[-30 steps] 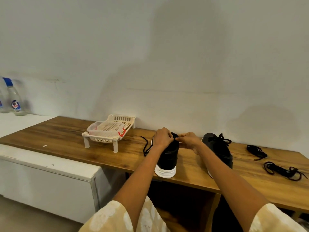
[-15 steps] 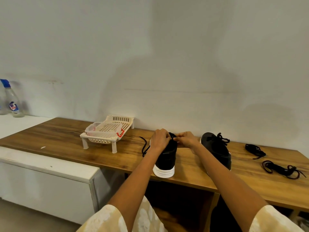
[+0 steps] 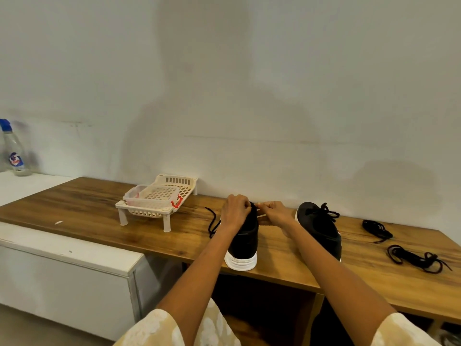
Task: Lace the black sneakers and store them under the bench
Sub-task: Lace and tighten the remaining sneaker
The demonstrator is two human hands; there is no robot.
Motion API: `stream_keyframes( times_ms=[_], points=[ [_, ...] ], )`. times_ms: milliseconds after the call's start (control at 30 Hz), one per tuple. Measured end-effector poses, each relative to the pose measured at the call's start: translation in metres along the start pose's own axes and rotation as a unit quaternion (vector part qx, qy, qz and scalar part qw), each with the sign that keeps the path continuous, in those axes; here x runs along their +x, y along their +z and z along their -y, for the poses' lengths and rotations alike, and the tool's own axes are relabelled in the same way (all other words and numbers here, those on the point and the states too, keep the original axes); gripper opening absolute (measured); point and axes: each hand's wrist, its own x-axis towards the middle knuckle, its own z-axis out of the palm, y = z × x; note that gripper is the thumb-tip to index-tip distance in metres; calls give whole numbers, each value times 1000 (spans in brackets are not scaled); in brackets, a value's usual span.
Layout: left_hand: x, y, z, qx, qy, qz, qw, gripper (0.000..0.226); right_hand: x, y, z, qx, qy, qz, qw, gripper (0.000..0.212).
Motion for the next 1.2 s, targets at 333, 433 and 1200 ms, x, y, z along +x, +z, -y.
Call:
stream_keyframes(
  times_ms=[333,433,1200],
  points=[
    [15,-8,8,-100,6,80,992,21,26,-1,17,-53,3,-37,998,16],
    [24,-16,4,-167,-41,143,975,27,33,-12,57,106,-18,-57,993,24],
    [38,-51,12,-266,-142,42,952,16,21,-11,15,111,31,-65,991,22]
  ],
)
